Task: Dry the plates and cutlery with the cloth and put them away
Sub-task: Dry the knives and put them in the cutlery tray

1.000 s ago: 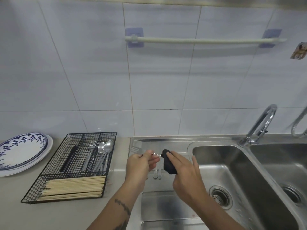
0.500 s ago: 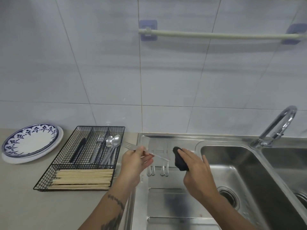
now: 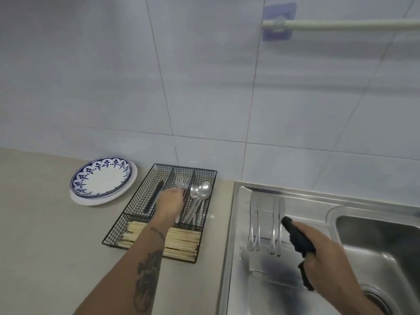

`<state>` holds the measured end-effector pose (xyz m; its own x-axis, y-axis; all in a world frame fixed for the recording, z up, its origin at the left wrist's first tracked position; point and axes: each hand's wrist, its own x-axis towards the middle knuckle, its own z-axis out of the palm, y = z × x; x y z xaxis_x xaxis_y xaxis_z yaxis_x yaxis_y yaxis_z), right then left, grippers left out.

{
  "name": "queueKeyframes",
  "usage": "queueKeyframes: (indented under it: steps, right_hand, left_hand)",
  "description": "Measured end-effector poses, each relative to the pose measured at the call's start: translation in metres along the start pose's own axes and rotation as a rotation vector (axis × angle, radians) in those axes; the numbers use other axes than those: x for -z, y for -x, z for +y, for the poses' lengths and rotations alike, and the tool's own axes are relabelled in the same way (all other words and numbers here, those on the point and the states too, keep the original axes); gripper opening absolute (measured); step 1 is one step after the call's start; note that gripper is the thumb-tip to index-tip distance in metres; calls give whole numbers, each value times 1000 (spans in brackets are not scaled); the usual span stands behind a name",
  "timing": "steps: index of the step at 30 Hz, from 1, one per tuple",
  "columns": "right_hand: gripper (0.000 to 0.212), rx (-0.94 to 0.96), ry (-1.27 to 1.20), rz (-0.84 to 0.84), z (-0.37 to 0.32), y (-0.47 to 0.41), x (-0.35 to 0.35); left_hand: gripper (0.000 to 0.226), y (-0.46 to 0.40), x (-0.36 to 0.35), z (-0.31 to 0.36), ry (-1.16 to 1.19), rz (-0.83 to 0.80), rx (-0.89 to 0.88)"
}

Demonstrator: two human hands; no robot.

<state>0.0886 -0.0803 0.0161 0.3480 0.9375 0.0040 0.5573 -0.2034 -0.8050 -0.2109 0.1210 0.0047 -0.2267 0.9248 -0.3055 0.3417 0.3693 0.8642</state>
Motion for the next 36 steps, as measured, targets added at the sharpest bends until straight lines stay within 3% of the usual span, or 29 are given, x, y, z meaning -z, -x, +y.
queueKeyframes:
  steps: [4, 9, 15, 20, 24, 29, 36]
  right_hand:
    - [74, -28, 24, 13, 5, -7, -3]
    - [75, 2, 86, 55, 8, -13, -4]
    - [77, -3, 96, 62, 16, -21, -2]
    - [72, -29, 60, 75, 20, -21, 5]
    - [73, -31, 49, 112, 28, -17, 13]
    - [73, -71, 26, 132, 46, -5, 20]
    - [72, -118, 35, 139, 62, 0, 24]
  left_hand:
    - [41, -34, 11, -8, -262, 56, -97]
    - [43, -62, 4, -21, -447, 62, -115]
    - [37, -37, -19, -16, -451, 130, -314]
    - [25, 7, -83, -4, -419, -87, -506]
    - [23, 41, -147, -15, -539, -300, -473]
    - [20, 55, -186, -26, -767, -194, -485]
    - [42, 57, -202, -16, -998, -175, -449]
